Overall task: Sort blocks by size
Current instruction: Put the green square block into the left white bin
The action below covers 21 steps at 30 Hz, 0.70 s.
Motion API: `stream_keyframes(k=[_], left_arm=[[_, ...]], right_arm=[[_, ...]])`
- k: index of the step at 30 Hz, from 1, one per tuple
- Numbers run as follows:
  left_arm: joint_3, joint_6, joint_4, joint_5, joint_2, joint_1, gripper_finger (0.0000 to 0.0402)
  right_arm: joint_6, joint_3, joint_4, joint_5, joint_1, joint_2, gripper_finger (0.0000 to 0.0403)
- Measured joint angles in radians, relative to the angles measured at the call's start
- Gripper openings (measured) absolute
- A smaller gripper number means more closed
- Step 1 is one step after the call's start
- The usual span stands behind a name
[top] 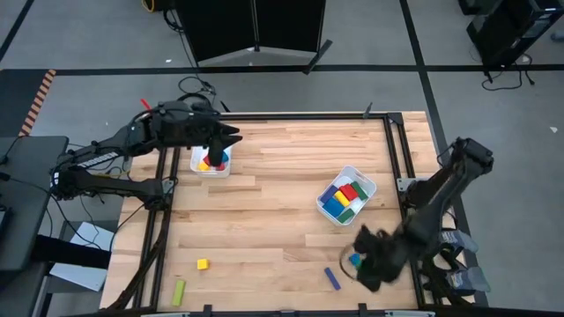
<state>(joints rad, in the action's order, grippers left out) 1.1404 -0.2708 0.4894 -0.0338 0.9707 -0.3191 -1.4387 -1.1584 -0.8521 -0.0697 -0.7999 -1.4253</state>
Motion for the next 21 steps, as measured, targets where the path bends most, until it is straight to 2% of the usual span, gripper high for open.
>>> stream_keyframes(k=[4, 8, 11, 14, 18, 21], left_arm=[[0.0, -0.025, -0.049, -0.031, 0.0, 0.0, 0.0152], [0.0, -0.038, -0.146, -0.095, -0.008, 0.0, 0.0152], [0.0, -0.064, -0.267, -0.114, -0.027, 0.0, 0.0152], [0.0, -0.076, -0.346, -0.117, -0.056, 0.0, 0.0152], [0.0, -0.078, -0.321, -0.091, -0.1, 0.0, 0.0152], [0.0, -0.081, -0.271, -0.053, -0.131, 0.0, 0.0152]], right_arm=[[0.302, -0.147, -0.146, -0.036, 0.211, 0.032, 0.0143], [0.664, -0.268, -0.133, -0.08, 0.463, 0.013, 0.0143], [0.922, -0.329, -0.028, -0.082, 0.648, -0.048, 0.0143], [1.114, -0.365, 0.166, -0.013, 0.794, -0.147, 0.0143], [1.262, -0.425, 0.437, 0.135, 0.891, -0.343, 0.0143], [1.313, -0.517, 0.526, 0.18, 0.928, -0.508, 0.0143]])
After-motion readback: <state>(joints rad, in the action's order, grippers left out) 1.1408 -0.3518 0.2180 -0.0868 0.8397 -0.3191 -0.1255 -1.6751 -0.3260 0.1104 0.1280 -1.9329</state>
